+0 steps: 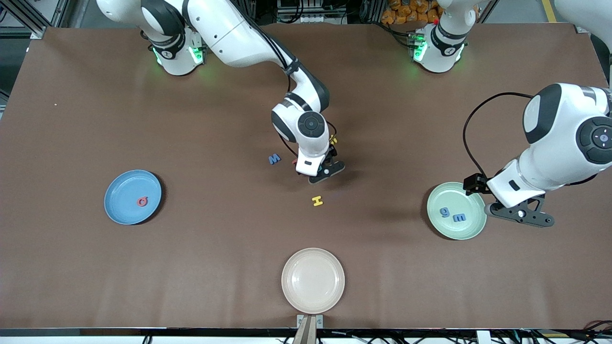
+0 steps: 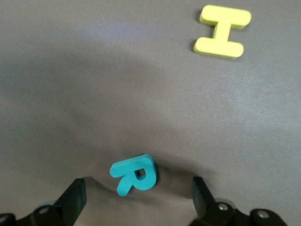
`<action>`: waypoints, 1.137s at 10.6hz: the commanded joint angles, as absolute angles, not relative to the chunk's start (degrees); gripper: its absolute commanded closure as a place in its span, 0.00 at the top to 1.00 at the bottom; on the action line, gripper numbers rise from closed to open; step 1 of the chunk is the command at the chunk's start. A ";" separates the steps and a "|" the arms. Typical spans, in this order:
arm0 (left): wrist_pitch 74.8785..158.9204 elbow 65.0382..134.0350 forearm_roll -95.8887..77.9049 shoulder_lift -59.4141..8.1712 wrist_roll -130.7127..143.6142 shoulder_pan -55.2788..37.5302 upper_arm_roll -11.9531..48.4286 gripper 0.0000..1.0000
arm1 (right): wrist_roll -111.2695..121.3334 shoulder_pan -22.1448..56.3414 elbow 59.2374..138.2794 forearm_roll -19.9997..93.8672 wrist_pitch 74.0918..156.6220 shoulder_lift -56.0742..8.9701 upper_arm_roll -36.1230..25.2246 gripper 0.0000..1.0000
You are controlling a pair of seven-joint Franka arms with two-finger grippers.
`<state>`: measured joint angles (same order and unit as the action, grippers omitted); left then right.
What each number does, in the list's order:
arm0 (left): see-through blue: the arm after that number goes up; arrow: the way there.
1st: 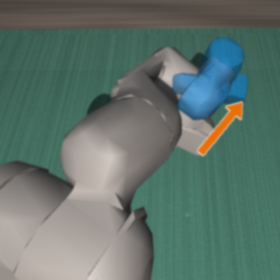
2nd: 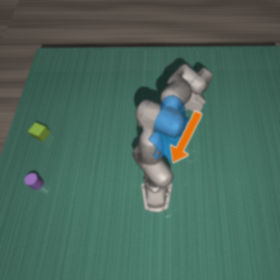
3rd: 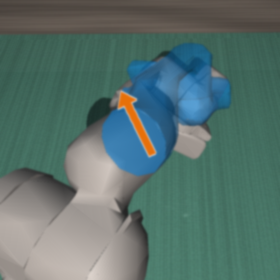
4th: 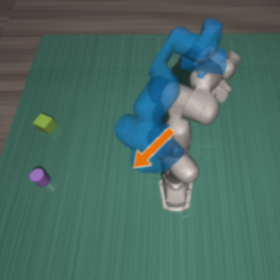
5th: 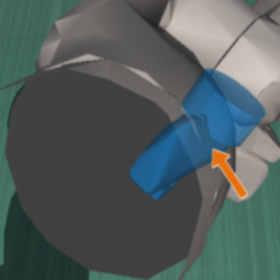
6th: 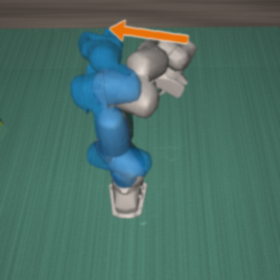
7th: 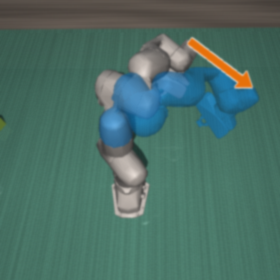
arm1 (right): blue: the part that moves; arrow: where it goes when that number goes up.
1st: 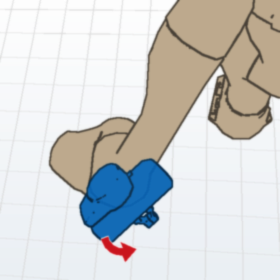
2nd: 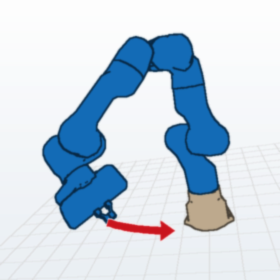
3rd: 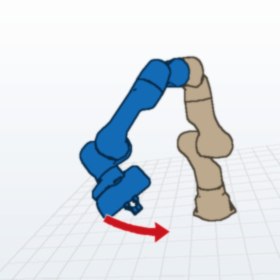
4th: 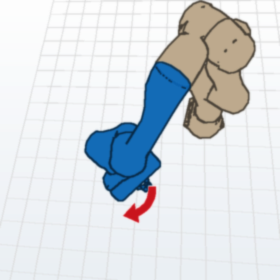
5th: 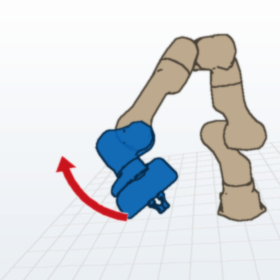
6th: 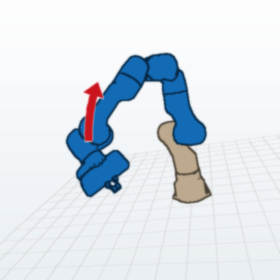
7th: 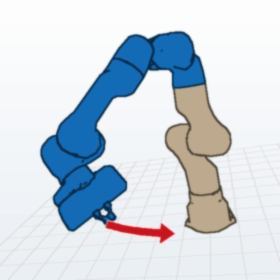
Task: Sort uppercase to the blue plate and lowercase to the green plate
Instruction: 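Release the blue W on the green plate while the right gripper grasps R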
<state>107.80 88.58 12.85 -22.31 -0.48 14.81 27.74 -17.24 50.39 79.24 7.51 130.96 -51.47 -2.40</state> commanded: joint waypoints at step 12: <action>106.44 87.54 11.69 -22.41 -0.17 14.94 29.62 1.00 | -15.56 51.33 76.73 -1.14 133.59 -53.09 -2.90 1.00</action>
